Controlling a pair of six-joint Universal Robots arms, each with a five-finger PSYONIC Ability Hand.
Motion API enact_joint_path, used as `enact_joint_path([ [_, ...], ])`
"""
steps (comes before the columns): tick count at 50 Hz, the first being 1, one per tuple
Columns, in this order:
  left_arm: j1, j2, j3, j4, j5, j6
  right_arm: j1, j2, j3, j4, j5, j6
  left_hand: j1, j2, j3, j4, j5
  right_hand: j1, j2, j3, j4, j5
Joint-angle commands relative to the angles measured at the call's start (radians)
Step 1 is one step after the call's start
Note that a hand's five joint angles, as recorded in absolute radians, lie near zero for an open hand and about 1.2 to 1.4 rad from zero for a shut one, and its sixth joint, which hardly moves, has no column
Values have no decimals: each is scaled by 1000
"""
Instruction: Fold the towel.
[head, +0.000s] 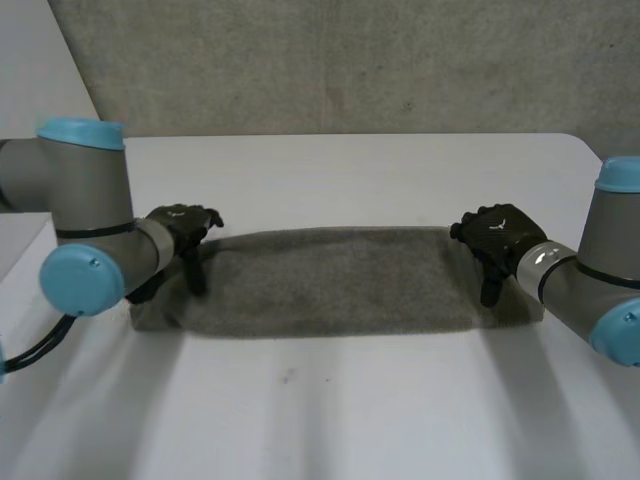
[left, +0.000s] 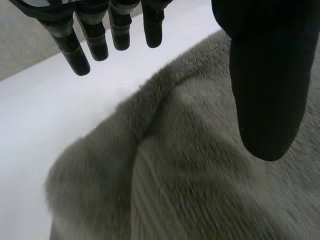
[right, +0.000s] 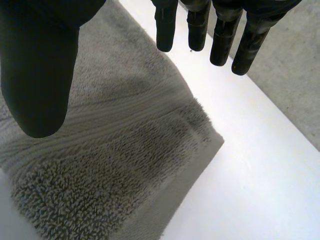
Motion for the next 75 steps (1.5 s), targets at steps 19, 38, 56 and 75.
enact_joint_path([
  [19, 162, 314, -526, 217, 5, 3, -133, -90, 229, -61, -82, -34, 24, 34, 33, 32, -3, 288, 270, 288, 267, 263],
  [38, 167, 298, -602, 360, 5, 3, -182, -41, 259, -202, -40, -83, 21, 31, 30, 30, -6, 1179, 1162, 1180, 1159, 1155],
  [56, 171, 243, -611, 404, 39, 6, -193, -58, 270, -203, -34, -88, 209, 219, 218, 217, 182, 1179, 1162, 1180, 1159, 1155],
  [75, 191, 222, -619, 463, 16, 17, -231, -66, 253, -204, -28, -112, 913, 923, 923, 922, 886, 1179, 1162, 1180, 1159, 1155],
])
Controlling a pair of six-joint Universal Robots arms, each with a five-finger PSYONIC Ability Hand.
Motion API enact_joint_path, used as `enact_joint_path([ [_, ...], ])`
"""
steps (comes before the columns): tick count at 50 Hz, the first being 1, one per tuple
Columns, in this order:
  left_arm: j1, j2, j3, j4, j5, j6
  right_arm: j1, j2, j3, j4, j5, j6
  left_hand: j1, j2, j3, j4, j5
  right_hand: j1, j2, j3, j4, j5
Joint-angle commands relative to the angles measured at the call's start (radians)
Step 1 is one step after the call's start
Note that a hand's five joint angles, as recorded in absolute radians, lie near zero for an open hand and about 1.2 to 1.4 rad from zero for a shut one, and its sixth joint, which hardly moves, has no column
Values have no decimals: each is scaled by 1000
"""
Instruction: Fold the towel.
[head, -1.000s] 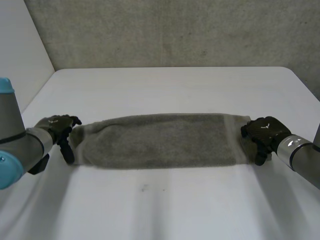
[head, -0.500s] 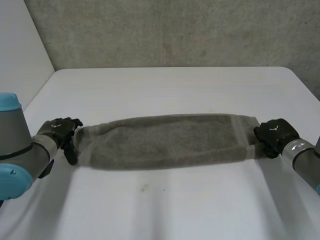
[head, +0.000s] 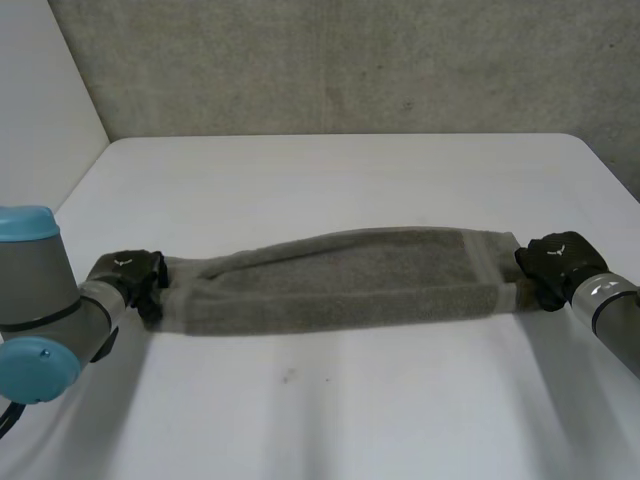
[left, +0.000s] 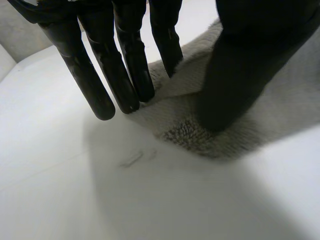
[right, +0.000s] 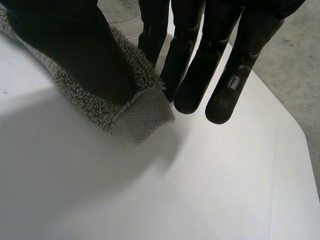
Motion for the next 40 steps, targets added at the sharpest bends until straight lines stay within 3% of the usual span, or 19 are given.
enact_joint_path([
  [1, 13, 48, -17, -13, -23, 2, -43, -3, -13, 3, 3, -32, 204, 184, 187, 186, 197, 444, 221, 214, 204, 253],
  [8, -4, 140, -52, -13, -15, -1, -44, -4, -3, 5, 7, -50, 25, 5, 8, 6, 17, 444, 221, 214, 204, 253],
  [10, -17, 162, -61, -13, -20, -1, -42, -3, 0, 6, 7, -50, -308, -328, -325, -326, -315, 444, 221, 214, 204, 253],
  [13, -34, 168, -68, -13, -21, 1, -40, -3, 4, 8, 7, -50, -427, -447, -444, -446, -435, 444, 221, 214, 204, 253],
  [22, -25, 156, -66, -12, -13, -1, -50, -11, -3, 11, 7, -52, -431, -450, -448, -449, -438, 444, 221, 214, 204, 253],
  [31, -80, 145, -91, -10, 16, -10, -45, -11, 3, 13, 5, -53, -407, -427, -424, -425, -414, 444, 221, 214, 204, 253],
  [40, -74, 48, -62, 25, 37, -10, -44, -9, 6, 13, 3, -53, -167, -187, -184, -185, -174, 444, 221, 214, 204, 253],
])
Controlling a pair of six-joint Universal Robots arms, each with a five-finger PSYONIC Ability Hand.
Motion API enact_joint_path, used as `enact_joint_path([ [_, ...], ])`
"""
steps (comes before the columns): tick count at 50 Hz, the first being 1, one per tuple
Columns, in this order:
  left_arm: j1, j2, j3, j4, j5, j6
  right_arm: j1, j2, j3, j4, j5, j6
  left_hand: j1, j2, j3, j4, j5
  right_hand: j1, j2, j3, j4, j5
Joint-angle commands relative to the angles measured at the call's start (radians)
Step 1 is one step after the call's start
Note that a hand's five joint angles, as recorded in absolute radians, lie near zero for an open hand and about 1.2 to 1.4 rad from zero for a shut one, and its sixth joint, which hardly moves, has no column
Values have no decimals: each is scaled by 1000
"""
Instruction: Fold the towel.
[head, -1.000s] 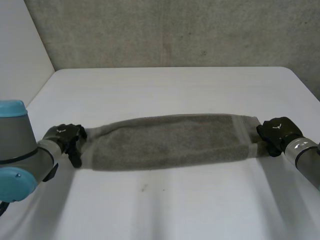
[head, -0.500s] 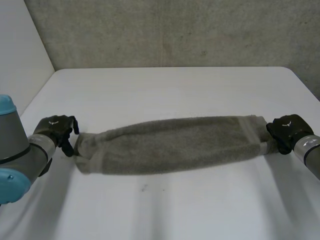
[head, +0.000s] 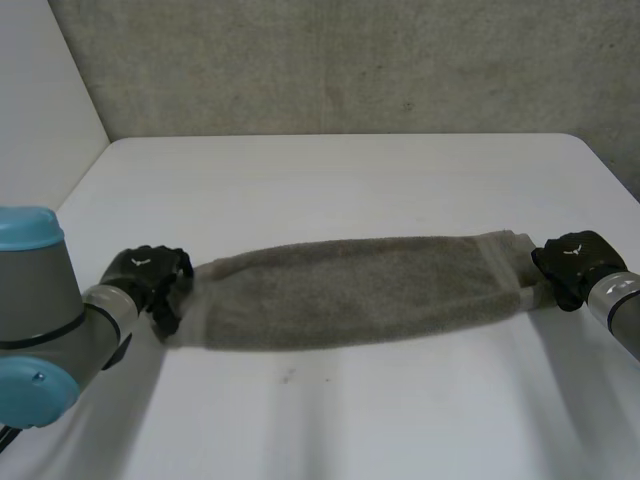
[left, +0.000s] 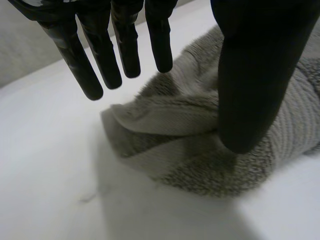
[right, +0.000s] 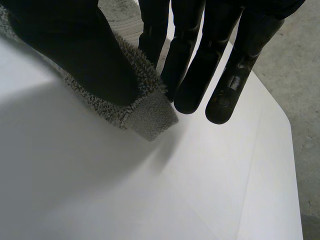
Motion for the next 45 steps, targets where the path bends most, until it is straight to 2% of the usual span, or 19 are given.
enact_joint_path([
  [1, 5, -73, 26, 31, 11, 1, 3, 1, 3, 0, -1, 0, 250, 252, 251, 250, 250, 444, 220, 211, 204, 245],
  [6, 17, -95, 51, 71, 13, 5, 3, 3, 4, 0, -1, 0, 461, 463, 462, 461, 461, 444, 220, 211, 204, 245],
  [12, 23, -115, 60, 70, 13, 7, 3, 3, 3, 0, -1, -2, 520, 522, 521, 520, 520, 444, 220, 211, 204, 245],
  [14, 22, -115, 57, 65, 8, 10, 3, 3, 3, 0, -1, -2, 664, 665, 664, 664, 663, 444, 220, 211, 204, 245],
  [16, 22, -115, 57, 65, 8, 10, 0, 3, 0, 0, -1, -3, 664, 666, 665, 664, 664, 444, 220, 211, 204, 245],
  [18, 23, -99, 51, 62, 4, 10, -2, 1, -3, 0, -1, -8, 784, 786, 785, 784, 784, 444, 220, 211, 204, 245],
  [30, 128, -36, 56, 60, 16, 10, -10, -4, -16, 0, 19, -36, 749, 751, 750, 749, 749, 444, 220, 211, 204, 245],
  [34, 146, -47, 54, 62, 44, 13, -7, -4, -11, 1, 30, -37, 623, 625, 624, 623, 623, 444, 220, 211, 204, 245],
  [36, 145, -58, 57, 67, 74, 12, -3, -2, -8, 1, 30, -37, 317, 318, 318, 317, 316, 444, 220, 211, 204, 245],
  [37, 145, -58, 57, 67, 74, 12, -2, -1, -7, 1, 28, -37, 315, 317, 316, 315, 315, 444, 220, 211, 204, 245],
  [39, 140, -61, 56, 67, 91, 10, 0, -1, -7, 1, 28, -37, 20, 21, 21, 20, 20, 444, 220, 211, 204, 245],
  [45, 131, -59, 46, 68, 93, 10, 1, -2, -3, 1, 28, -37, -234, -232, -233, -234, -234, 444, 220, 211, 204, 245],
])
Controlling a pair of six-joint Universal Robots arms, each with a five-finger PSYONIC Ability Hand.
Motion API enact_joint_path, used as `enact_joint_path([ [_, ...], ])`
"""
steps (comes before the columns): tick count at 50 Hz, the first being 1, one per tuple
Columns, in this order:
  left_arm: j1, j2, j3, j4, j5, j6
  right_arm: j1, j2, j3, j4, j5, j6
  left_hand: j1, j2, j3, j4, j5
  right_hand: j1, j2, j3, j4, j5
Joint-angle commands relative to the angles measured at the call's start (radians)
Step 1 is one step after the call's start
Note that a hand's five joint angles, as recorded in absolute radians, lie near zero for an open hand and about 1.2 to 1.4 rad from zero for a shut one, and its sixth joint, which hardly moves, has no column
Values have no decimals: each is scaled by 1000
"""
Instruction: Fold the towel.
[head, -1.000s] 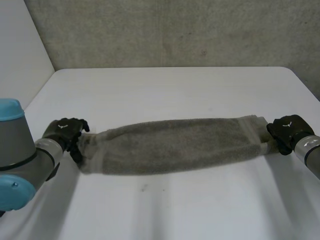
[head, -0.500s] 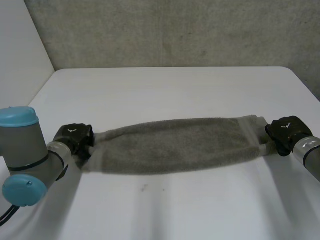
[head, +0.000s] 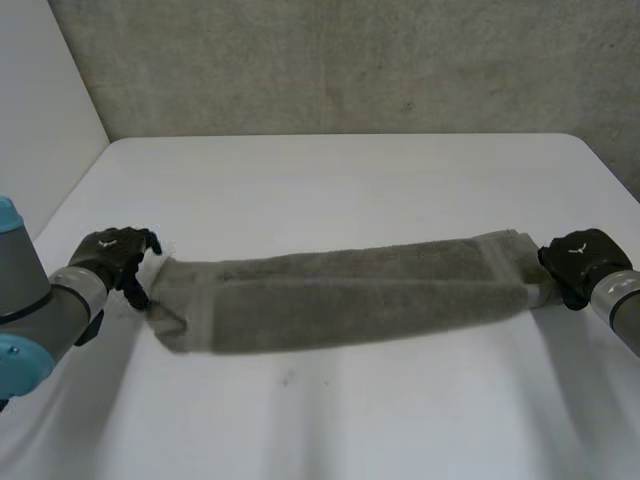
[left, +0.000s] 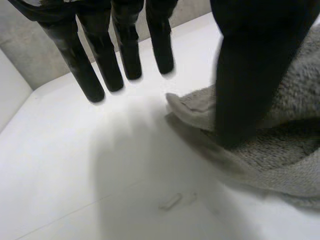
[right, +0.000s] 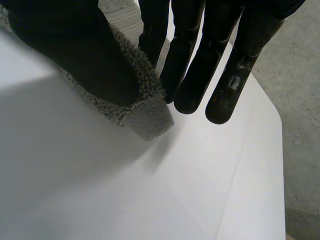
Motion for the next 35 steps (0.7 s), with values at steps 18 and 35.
enact_joint_path([
  [18, -112, 119, -65, -234, 1, -15, -2, -7, -1, -2, 0, 2, -58, -71, -74, -81, -78, 444, 220, 211, 203, 241],
  [35, -155, 72, -85, -139, -1, -13, -2, -19, 5, 0, -1, 2, 240, 227, 225, 217, 220, 444, 220, 211, 203, 241],
])
